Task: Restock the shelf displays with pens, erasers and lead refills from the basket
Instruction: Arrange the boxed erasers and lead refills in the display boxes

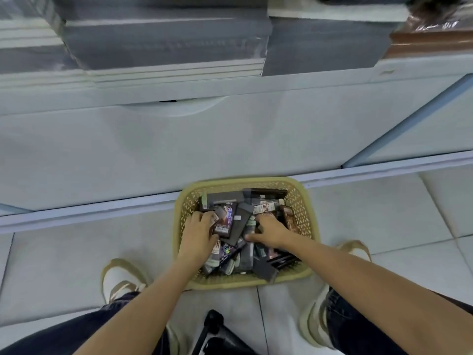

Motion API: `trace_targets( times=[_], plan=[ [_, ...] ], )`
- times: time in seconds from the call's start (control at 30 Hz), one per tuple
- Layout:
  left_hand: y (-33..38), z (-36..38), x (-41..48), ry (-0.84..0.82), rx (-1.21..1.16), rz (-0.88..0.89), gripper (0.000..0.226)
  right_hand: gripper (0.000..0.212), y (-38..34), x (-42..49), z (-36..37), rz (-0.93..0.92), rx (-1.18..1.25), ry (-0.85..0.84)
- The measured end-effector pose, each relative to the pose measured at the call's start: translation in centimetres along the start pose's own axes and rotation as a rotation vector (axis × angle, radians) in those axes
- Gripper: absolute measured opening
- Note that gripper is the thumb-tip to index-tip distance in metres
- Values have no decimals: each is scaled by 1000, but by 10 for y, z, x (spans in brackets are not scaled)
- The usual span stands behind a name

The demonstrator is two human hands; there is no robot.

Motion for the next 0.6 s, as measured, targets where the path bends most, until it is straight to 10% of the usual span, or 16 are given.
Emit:
trace_targets(
  times=[0.2,0.43,0.6],
  plan=[
    [3,3,3,-30,-63,35,60,75,-2,-1,-4,-87,210,-25],
    [21,-17,-5,20,-181,94,44,4,-11,-44,-71,-197,255,-15],
    [58,-23,-8,-180,-603,185,50,6,-40,-67,-78,-392,423,-182]
  ],
)
Point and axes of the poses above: each hand's wrist, its own x-axis towards the middle knuckle, its own z-axis out of the palm, y = z × x, the point moved 7 cm from there along x, towards the middle knuckle, and after that the axes turned 12 degrees about -y, right-handed, at the moved point
